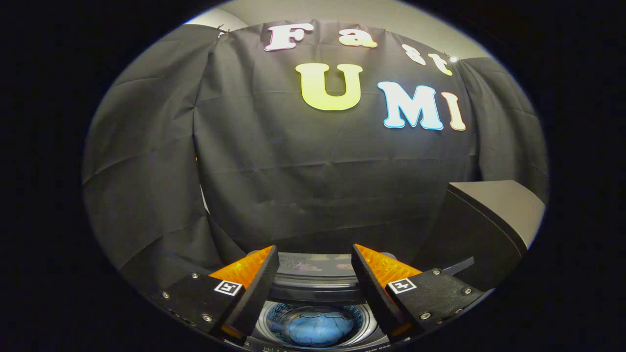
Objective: Put the clothes into the washing machine and then close the washing machine lid.
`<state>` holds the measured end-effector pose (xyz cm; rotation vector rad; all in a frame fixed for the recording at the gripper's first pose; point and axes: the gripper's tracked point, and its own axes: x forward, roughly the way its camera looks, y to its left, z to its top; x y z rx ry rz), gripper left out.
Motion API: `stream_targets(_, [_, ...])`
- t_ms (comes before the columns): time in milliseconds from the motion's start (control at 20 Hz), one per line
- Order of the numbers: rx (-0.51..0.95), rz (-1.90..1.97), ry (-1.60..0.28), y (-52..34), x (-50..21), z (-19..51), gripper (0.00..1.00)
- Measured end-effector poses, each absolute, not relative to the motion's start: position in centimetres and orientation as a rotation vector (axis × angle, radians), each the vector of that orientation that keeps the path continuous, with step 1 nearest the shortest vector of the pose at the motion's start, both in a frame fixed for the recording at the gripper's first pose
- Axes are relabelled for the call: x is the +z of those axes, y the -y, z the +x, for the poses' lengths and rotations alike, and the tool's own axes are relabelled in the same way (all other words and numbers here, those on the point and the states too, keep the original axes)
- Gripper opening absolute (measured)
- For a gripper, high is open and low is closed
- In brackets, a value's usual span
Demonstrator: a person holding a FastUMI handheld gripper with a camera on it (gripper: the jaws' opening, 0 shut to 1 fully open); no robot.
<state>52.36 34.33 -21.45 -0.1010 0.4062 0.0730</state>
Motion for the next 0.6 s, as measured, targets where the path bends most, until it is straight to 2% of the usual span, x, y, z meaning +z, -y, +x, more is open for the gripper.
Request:
stream_targets(350, [0.134, -0.142, -0.426, -35.5, -24.6, 47.1, 0.93])
stream_targets(600, [0.15, -0.14, -0.413, -36.6, -23.7, 45.4, 0.93])
